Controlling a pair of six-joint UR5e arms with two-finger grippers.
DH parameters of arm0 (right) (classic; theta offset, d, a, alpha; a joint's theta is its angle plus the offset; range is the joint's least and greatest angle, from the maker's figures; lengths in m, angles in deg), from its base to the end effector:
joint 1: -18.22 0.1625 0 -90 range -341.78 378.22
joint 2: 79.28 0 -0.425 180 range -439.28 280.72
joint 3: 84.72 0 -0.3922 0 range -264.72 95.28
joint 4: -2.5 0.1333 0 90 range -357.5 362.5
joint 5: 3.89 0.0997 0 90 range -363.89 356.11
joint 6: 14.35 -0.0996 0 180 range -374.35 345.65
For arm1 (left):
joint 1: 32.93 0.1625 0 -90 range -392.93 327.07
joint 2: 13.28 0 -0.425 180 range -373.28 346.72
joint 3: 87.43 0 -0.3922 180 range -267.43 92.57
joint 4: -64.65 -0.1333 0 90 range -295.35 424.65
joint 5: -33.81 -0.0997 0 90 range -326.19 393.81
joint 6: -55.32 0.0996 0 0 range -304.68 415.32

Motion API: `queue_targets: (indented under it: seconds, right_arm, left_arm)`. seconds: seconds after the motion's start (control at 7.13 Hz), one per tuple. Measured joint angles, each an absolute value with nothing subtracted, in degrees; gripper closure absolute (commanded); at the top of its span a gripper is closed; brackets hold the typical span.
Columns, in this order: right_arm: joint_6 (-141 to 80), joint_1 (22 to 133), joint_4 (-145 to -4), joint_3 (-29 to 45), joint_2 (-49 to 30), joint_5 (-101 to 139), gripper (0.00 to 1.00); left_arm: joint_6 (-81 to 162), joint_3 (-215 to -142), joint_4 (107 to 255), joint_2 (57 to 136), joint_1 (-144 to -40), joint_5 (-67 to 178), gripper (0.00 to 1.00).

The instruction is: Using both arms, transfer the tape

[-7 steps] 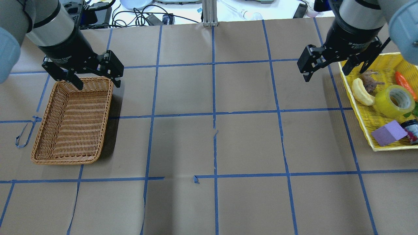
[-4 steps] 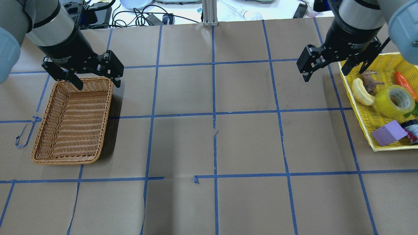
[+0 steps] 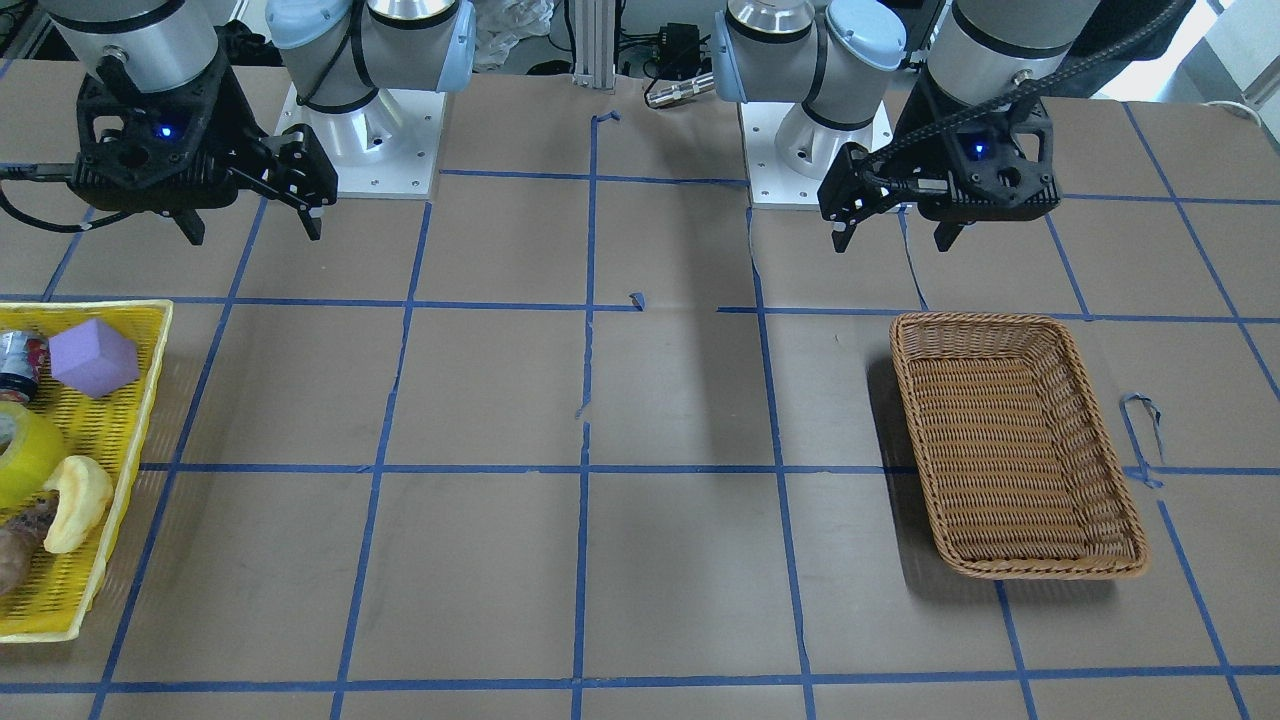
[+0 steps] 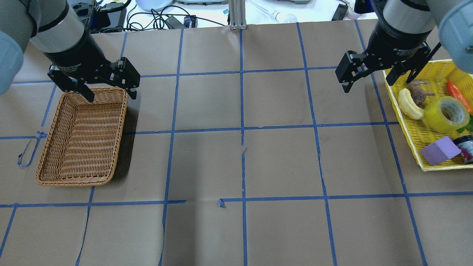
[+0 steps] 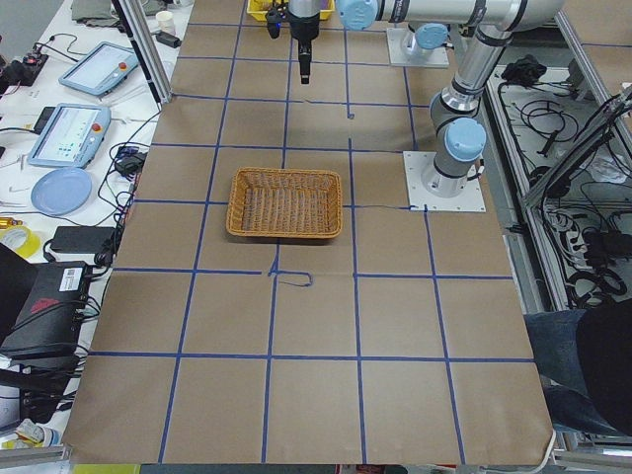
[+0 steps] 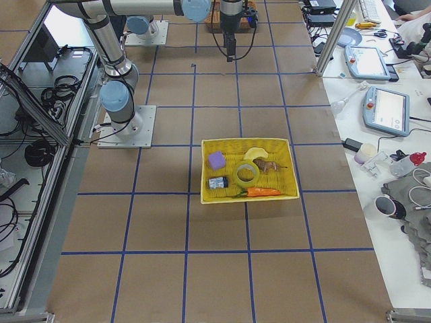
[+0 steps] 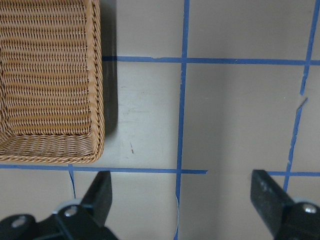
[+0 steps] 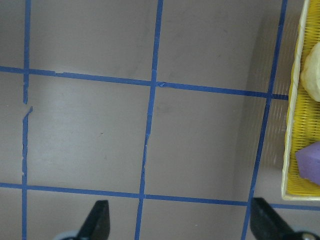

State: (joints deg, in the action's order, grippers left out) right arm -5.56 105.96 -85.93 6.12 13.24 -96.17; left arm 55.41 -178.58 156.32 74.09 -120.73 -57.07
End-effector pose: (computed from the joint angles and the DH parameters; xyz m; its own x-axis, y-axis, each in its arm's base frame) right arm 0.1106 -0.4780 0.4993 -0.9927 -0.1137 0.0396 -0.1136 0.9935 0.0042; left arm -0.1136 -0.4766 0.4973 -0.9992 -0.0368 -0.0154 -0.0368 0.9993 0.0033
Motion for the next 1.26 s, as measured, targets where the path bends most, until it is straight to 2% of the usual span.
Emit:
queue_targets:
  seconds: [0.98,1.26]
  right_arm:
    - [-5.5,105.4,-86.1,6.5,12.8,-96.6,0.00]
    - [-4.5,101.9,-86.8,6.5,11.4,-96.3,0.00]
  left_arm:
    - [55.4,-178.6,156.3,74.1,-120.7,-57.1,0.00]
    - [55.4,-178.6,156.3,74.1,-120.7,-57.1,0.00]
